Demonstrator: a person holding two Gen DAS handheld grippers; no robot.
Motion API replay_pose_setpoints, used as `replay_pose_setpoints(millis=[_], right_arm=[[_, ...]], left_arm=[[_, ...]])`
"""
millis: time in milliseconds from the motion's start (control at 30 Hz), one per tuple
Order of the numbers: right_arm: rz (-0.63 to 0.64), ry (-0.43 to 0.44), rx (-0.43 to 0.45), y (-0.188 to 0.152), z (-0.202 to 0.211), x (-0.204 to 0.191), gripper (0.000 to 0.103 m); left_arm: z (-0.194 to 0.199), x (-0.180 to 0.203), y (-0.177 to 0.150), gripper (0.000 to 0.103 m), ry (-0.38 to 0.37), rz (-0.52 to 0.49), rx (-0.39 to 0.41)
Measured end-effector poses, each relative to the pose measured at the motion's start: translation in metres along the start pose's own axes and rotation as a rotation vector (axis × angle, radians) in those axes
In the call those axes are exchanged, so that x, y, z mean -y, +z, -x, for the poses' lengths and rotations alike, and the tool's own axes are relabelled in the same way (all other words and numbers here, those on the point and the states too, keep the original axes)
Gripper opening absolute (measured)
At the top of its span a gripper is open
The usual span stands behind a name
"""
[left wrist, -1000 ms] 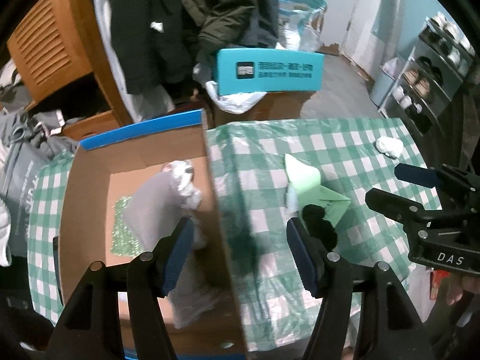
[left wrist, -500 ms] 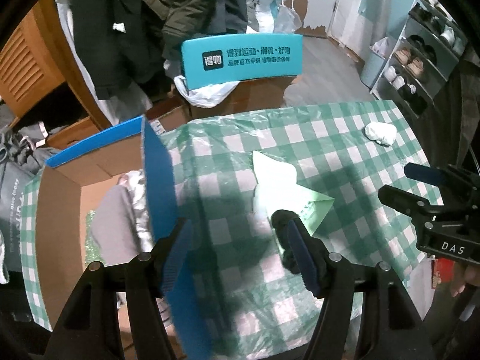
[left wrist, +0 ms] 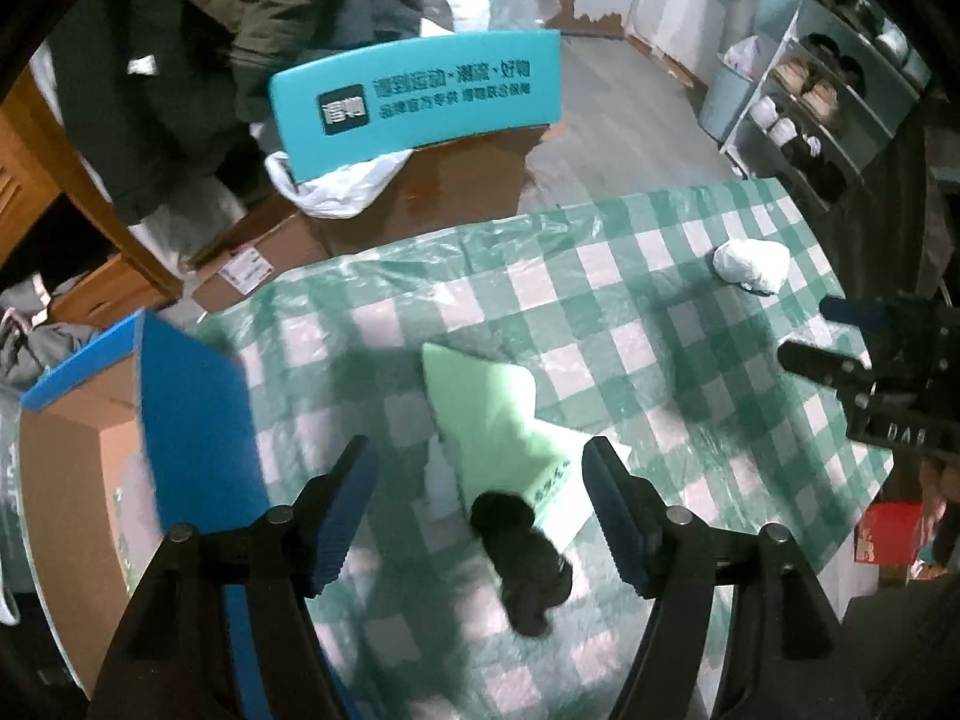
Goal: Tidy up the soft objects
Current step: 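Grasp the black sock with the left tool while the right tool grasps the white plastic bag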
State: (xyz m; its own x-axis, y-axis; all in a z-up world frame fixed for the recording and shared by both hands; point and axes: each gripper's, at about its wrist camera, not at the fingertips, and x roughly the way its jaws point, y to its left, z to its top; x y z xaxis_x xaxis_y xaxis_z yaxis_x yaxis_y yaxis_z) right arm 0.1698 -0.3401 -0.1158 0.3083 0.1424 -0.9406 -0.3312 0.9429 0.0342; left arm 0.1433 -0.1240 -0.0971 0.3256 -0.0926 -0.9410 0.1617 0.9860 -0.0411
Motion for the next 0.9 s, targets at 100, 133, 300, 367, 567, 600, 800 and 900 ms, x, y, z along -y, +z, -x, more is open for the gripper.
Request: replay_pose_setpoints(millis=[100,133,300,367,567,600,800,900], right_arm=[[0.043,-0.062,-0.018,0.008,-0.016,0.021,0.07],[0.059,-0.086,-0.026,0.01,-0.022,0.027,0.07],[0.093,-0.136,-0.06,0.016,-0.048,0.05,0.07],[0.104,-0.148,-0.055,0.018,-0.054,0.056,0.07],[0.203,-0.183,-0.05,0.025,-0.071,0.062,0.07],[0.21,-0.18,-0.051,0.026,-0.073,0.064,0.07],[0.266,-0.182,-0.061,0.033,-0.088,0.07,0.07],[0.27,-0.178,-0.075,0.035,-0.096,0.073,0.07]], left_arm=[[-0.012,0.006,0.01,0.072,-0.01,-0.011,-0.014],[-0.017,0.008,0.013,0.072,-0.013,-0.015,-0.02],[-0.044,0.023,0.03,0.072,-0.018,-0.069,-0.061],[-0.053,0.026,0.035,0.072,-0.02,-0.078,-0.071],[-0.069,0.029,0.048,0.072,-0.06,-0.047,-0.066],[-0.07,0.031,0.05,0.072,-0.066,-0.044,-0.063],[-0.081,0.034,0.057,0.072,-0.055,-0.05,-0.07],[-0.084,0.03,0.057,0.072,-0.055,-0.026,-0.081]])
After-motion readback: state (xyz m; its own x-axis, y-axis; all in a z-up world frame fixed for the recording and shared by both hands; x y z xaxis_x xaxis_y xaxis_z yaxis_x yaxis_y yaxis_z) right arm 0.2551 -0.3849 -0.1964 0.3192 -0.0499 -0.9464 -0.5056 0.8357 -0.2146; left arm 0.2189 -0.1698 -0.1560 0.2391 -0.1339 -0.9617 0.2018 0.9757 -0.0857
